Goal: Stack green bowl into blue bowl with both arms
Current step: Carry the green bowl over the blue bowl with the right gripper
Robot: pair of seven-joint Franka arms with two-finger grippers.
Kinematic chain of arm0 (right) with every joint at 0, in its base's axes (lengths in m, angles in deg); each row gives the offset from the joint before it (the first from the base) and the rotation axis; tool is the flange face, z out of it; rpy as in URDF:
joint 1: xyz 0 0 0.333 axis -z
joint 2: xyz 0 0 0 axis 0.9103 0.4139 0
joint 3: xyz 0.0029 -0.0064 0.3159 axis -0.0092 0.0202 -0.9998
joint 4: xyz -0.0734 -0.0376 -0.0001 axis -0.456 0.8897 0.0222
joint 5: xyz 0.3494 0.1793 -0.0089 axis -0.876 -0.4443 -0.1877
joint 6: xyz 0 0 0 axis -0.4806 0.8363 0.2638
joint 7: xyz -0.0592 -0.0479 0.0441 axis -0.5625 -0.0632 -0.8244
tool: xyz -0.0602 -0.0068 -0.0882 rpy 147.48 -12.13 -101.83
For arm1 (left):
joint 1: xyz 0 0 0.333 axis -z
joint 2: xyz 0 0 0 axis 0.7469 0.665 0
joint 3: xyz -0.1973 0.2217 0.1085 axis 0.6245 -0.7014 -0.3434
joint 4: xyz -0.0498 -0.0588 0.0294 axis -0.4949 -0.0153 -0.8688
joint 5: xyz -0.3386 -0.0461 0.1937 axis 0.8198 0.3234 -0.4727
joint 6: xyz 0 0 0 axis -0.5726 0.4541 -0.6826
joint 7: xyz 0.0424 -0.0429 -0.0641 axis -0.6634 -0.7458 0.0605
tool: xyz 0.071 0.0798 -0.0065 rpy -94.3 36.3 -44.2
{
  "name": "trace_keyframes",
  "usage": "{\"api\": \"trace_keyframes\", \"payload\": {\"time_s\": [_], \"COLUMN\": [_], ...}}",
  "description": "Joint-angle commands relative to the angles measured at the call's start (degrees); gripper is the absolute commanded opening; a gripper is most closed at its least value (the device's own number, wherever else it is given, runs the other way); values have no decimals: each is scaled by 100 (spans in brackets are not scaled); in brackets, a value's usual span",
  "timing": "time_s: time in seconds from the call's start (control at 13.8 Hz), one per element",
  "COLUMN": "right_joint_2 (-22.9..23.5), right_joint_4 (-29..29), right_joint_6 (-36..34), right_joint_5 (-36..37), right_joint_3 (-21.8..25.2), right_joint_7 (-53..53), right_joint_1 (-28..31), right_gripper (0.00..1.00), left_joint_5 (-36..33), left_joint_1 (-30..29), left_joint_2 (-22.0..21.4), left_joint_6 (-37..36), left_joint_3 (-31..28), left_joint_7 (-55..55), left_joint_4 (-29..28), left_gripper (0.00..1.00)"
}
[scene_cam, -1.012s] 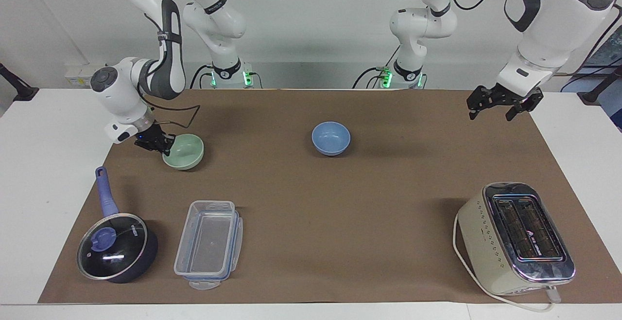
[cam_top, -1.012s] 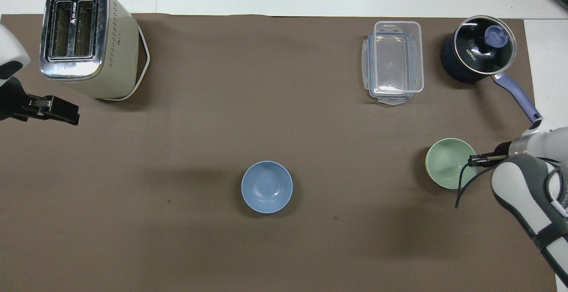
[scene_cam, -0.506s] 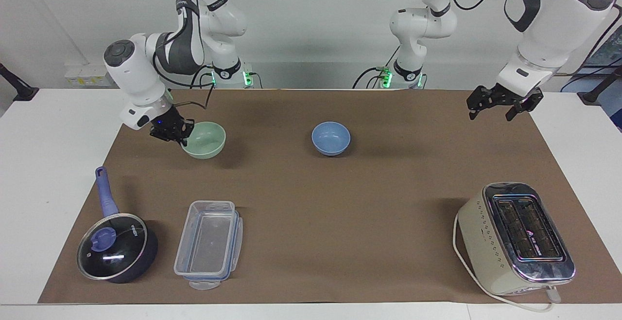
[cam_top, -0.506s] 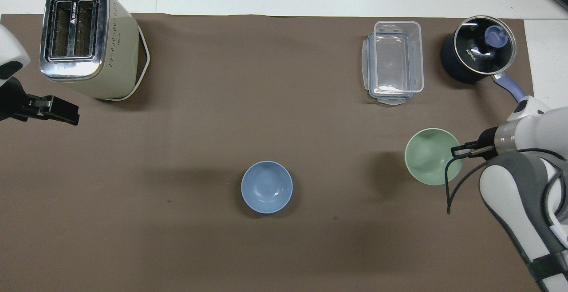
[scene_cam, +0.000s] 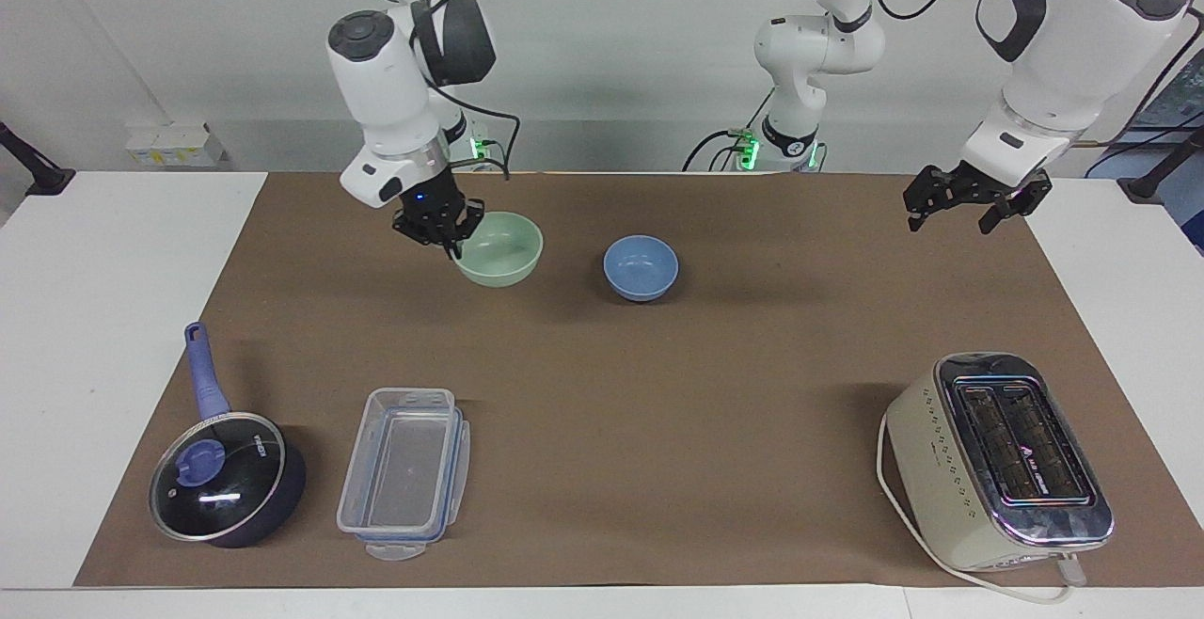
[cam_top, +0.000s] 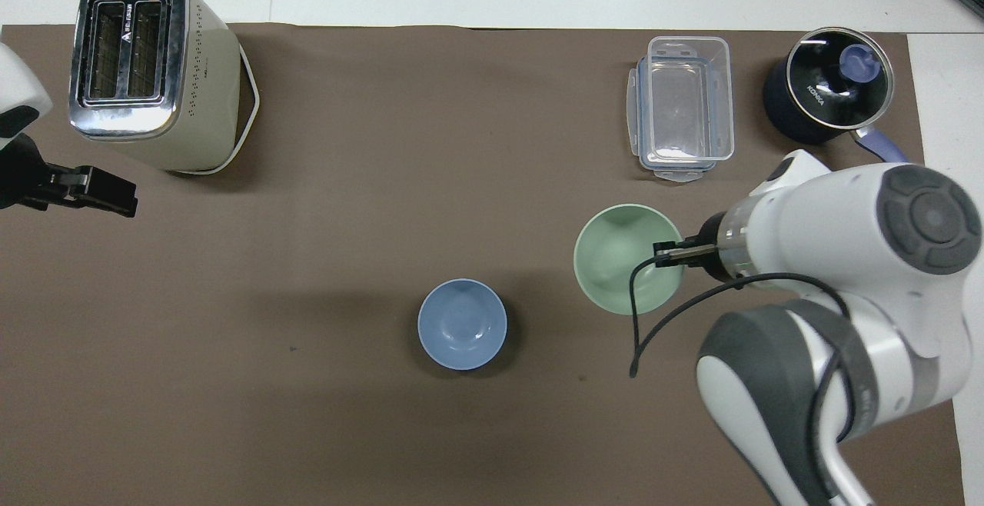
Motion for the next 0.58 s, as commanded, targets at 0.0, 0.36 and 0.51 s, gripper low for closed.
{"api": "trace_keyframes", "payload": {"time_s": [0.0,0.36,0.51], "right_joint_2": [72,301,519], "right_joint_4": [55,-226,-402], "right_joint_6": [-87,159,586], "right_joint_5": [-88,-518,-798], "right_joint_3": [13,12,12], "right_joint_7": [382,1043,1112], "right_joint_1": [-476,-1251,-1461], "right_gripper": [0,0,0], "left_joint_5": [-29,-29,-29], "left_joint_1": [-59,-59,-59], "left_joint_2": [-9,-9,-9], "left_joint_6": [-79,-70,-70], "left_joint_3": [35,27,27], "left_joint_7": [-46,-38,-46], "left_joint_4": [22,22,22], "left_gripper": [100,100,100]}}
